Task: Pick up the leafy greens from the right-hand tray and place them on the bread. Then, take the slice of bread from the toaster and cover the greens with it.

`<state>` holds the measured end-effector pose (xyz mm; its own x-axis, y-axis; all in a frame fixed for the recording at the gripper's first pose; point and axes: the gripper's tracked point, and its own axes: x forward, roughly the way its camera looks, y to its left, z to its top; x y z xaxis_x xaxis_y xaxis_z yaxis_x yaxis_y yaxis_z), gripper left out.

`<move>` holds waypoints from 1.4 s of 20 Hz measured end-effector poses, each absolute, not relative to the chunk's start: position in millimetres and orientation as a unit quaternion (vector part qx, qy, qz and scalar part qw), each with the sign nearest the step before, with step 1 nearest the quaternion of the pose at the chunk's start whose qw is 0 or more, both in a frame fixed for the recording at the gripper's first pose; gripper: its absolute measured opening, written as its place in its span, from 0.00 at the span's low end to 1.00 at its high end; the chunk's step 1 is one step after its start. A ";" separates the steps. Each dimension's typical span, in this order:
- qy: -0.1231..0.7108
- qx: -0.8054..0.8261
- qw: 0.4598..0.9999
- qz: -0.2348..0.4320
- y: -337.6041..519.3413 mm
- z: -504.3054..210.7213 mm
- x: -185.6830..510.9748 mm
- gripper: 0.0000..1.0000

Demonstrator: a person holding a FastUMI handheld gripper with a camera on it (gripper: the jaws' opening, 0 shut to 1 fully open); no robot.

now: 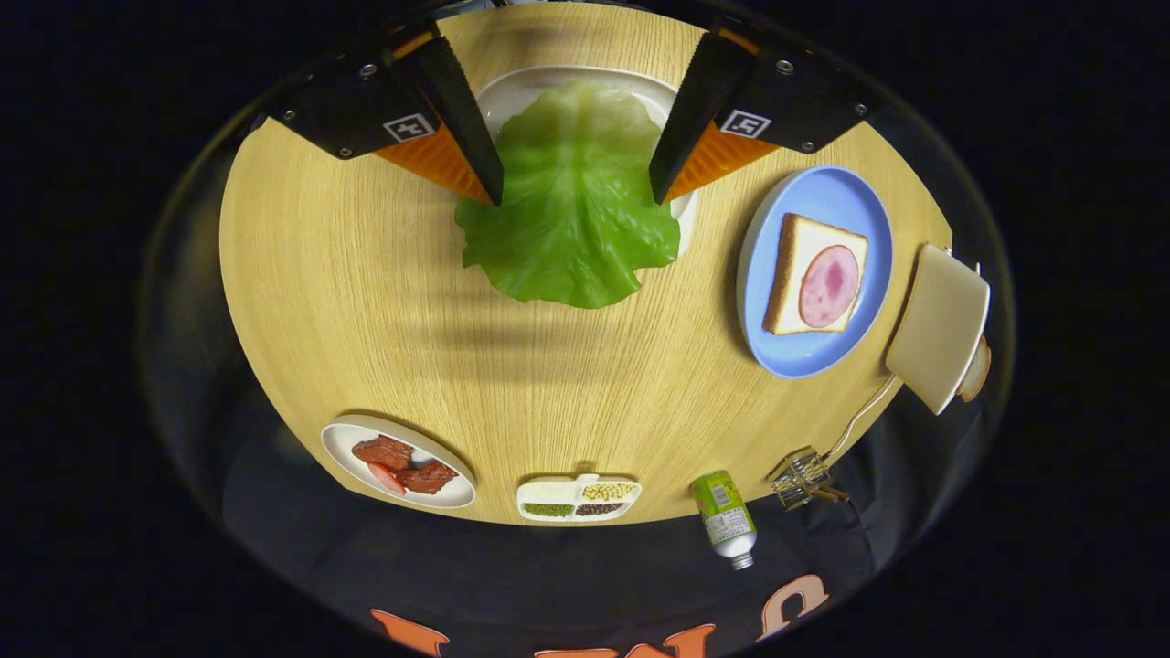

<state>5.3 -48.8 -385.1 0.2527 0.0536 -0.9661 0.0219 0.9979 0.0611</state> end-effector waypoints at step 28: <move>0.557 0.048 0.828 0.027 -23.9 -330.8 31.8 0.16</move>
<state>31.8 -23.9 -330.8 0.3772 0.0989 -0.9208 0.0083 0.9939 0.1101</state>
